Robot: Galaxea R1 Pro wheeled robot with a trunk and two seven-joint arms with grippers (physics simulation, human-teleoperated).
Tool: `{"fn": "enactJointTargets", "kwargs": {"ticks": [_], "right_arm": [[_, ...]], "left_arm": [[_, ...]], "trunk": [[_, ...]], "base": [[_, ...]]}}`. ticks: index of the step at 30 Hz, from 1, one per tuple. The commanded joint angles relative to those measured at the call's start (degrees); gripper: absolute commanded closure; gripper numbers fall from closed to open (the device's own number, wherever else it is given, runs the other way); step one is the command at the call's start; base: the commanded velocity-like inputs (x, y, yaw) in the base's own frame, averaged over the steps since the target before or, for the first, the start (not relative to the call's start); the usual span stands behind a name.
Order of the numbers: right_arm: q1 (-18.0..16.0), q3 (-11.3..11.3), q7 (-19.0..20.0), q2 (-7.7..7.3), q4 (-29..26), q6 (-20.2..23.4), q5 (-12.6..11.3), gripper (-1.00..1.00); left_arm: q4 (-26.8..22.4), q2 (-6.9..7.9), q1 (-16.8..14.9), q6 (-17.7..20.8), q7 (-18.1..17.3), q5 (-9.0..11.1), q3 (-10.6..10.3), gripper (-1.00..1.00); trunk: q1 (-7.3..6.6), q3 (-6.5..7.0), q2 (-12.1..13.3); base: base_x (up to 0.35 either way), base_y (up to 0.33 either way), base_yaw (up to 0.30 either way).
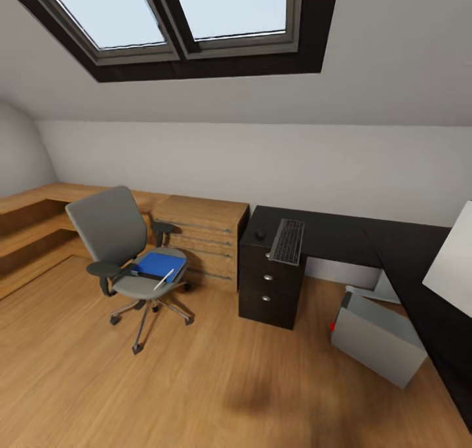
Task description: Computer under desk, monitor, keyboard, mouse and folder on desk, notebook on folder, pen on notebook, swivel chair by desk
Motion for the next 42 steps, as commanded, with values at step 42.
{"fn": "enactJointTargets", "kwargs": {"ticks": [42], "right_arm": [[-0.03, 0.36, -0.31, 0.0, 0.01, -0.17, 0.06, -1.0]], "left_arm": [[-0.06, 0.09, -0.06, -0.35, 0.45, 0.71, -0.44, -1.0]], "trunk": [[-0.03, -0.07, -0.04]], "base": [[-0.312, -0.107, -0.017]]}}
